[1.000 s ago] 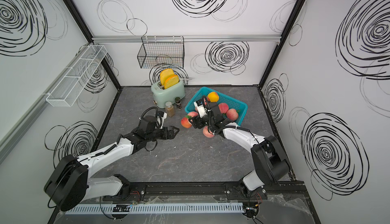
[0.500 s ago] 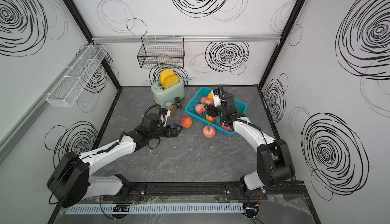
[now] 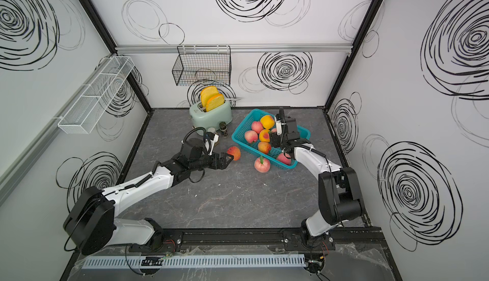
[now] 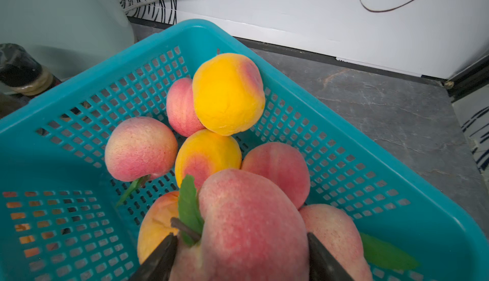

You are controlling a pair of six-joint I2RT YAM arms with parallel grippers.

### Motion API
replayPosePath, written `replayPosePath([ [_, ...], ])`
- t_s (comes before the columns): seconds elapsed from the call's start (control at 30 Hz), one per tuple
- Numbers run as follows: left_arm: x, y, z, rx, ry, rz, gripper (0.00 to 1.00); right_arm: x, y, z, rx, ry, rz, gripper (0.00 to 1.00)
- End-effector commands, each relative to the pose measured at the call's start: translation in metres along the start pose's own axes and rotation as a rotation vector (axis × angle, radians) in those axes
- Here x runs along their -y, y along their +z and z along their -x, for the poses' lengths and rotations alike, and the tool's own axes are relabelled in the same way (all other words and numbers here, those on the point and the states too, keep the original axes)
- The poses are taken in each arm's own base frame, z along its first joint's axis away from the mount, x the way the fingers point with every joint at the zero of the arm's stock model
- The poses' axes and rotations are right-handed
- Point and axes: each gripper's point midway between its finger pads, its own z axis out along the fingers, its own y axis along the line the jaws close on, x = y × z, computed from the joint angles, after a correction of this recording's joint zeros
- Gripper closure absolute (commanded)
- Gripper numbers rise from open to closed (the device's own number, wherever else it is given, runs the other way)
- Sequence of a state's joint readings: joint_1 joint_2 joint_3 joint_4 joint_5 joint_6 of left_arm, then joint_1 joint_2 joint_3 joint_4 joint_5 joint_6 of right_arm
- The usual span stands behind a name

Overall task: Put the peaches into the basket
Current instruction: Place the peach in the basket.

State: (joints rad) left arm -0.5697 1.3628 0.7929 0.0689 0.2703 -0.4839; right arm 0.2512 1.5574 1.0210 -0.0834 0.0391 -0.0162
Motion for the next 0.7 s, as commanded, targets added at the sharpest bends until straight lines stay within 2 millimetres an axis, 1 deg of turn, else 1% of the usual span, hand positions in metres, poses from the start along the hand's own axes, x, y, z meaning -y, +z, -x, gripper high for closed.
replayPosePath([
  [0.0, 0.012, -0.001, 0.013, 0.038, 0.036, -0.040, 0.02, 0.006, 0.005, 0.005, -0.010, -0.020, -0.027, 0.29],
  [0.2, 0.014, -0.001, 0.014, 0.038, 0.036, -0.048, 0.02, 0.004, 0.014, -0.001, -0.036, -0.021, -0.014, 0.29],
  [0.67, 0.015, -0.003, 0.015, 0.040, 0.036, -0.051, 0.02, 0.007, 0.025, -0.013, -0.085, -0.022, -0.021, 0.27],
])
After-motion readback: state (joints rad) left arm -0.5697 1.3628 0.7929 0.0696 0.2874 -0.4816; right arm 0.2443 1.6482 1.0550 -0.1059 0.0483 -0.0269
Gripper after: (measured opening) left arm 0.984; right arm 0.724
